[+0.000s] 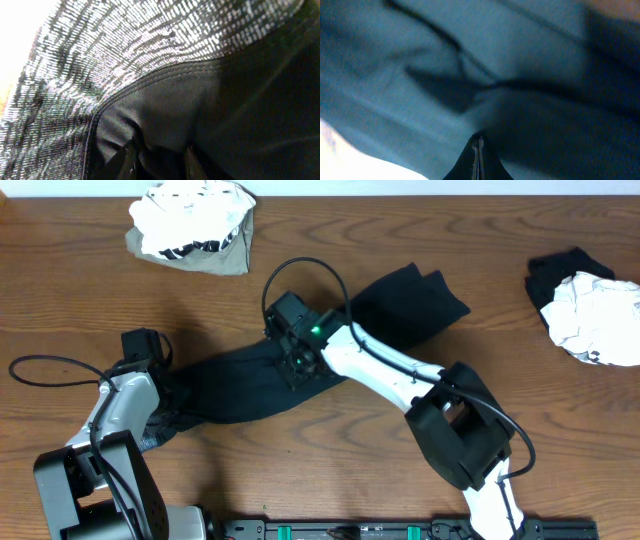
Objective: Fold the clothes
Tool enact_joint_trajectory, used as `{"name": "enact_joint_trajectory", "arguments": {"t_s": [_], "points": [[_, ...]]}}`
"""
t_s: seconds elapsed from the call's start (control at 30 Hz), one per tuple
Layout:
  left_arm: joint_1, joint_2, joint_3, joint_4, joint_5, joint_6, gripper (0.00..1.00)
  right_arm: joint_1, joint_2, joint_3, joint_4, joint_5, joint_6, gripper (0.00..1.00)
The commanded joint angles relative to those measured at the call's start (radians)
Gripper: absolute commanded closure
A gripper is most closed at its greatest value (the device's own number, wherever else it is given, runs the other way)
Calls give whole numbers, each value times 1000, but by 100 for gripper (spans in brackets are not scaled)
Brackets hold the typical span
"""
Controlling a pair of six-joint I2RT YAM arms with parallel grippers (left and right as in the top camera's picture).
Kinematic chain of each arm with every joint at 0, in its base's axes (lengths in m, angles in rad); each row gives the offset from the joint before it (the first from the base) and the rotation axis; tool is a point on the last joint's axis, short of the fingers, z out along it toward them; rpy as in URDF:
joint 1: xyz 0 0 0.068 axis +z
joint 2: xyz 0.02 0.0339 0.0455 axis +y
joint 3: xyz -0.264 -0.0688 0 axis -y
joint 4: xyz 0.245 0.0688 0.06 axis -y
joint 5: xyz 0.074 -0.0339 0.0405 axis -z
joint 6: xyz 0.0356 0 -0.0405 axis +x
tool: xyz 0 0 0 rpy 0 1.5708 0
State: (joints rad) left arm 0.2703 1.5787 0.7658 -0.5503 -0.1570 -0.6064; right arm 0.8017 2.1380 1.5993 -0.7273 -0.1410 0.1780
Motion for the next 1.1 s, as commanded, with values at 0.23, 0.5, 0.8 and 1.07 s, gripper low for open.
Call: {"name": "enact_joint_trajectory", "arguments": {"t_s": [0.23, 0.5, 0.8, 1.07], "points": [[8, 15, -6, -1, -12, -16, 68, 82, -73, 37, 0, -8, 61, 98], [8, 15, -6, -18, -11, -16, 68, 90, -3, 36, 46, -5, 66, 94], [8, 15, -6, -23, -11, -16, 68, 29, 25, 34, 36, -6, 117, 91], [8, 15, -6, -23, -12, -16, 67, -32, 94, 34, 35, -12, 137, 92]]}}
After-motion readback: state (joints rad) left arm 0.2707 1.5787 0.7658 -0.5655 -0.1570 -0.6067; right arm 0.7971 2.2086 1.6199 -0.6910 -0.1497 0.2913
